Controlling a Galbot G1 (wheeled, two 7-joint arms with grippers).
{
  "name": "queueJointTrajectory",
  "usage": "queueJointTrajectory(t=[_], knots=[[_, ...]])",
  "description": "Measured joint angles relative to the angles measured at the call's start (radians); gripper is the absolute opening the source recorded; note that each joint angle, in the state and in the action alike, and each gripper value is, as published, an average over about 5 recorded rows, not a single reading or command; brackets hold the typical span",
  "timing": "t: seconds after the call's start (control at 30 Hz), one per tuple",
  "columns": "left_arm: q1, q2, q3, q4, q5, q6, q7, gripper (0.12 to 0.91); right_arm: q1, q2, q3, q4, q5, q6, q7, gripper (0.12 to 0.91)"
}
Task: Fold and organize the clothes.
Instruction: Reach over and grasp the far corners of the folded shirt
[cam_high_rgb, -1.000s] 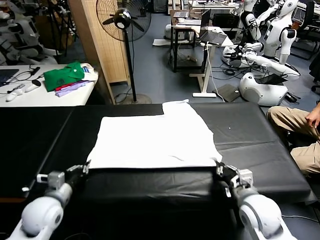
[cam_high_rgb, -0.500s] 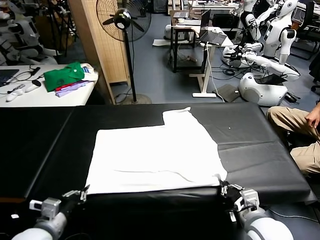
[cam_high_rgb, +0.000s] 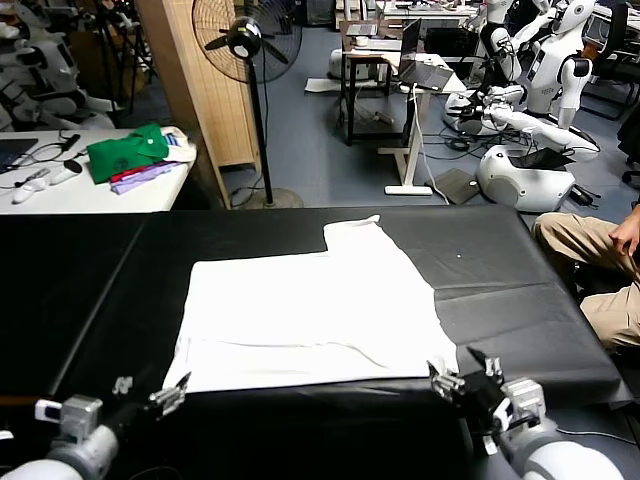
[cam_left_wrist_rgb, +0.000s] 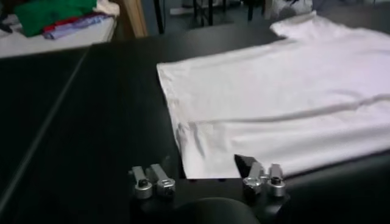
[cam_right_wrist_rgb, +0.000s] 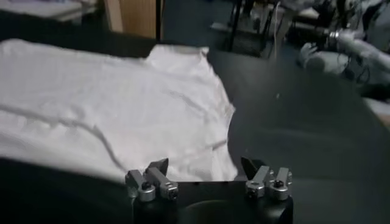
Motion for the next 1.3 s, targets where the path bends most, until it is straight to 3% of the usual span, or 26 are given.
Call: queueJointTrajectory(t=[0.13,0.33,0.6,0.73,1.0,1.3], knots=[[-0.169,0.012,0.038,0.062,-0.037,0.024,0.004,0.797,0.211,0.014,-0.089,-0.155,0.015,0.037,0.01,0.798],[-0.533,0.028,0.19,0.268,-0.111,0.072,-0.047,0.798,0.539,0.052,-0.268,-0.465,0.02,0.115,0.039,0.798],[-0.867,0.004,0.396,0.567,-0.129,0.077,-0.055,0.798,0.884,0.141,-0.461,-0.874,0.031,0.138,0.043,0.798],[-0.965,-0.019,0.451,0.692,-0.151,0.093,-0.055,0.798,1.007,0.204,-0.513,-1.049,0.019,0.147,0.029,0.798],[-1.075,-0.047,0.504,0.866,-0.145,0.109,-0.031,0.798,1.154,0.318,-0.531,-1.328,-0.054,0.168,-0.01,0.798],[-1.091,-0.054,0.524,0.912,-0.13,0.123,-0.006,0.798,1.189,0.351,-0.524,-1.427,-0.055,0.157,-0.01,0.771]])
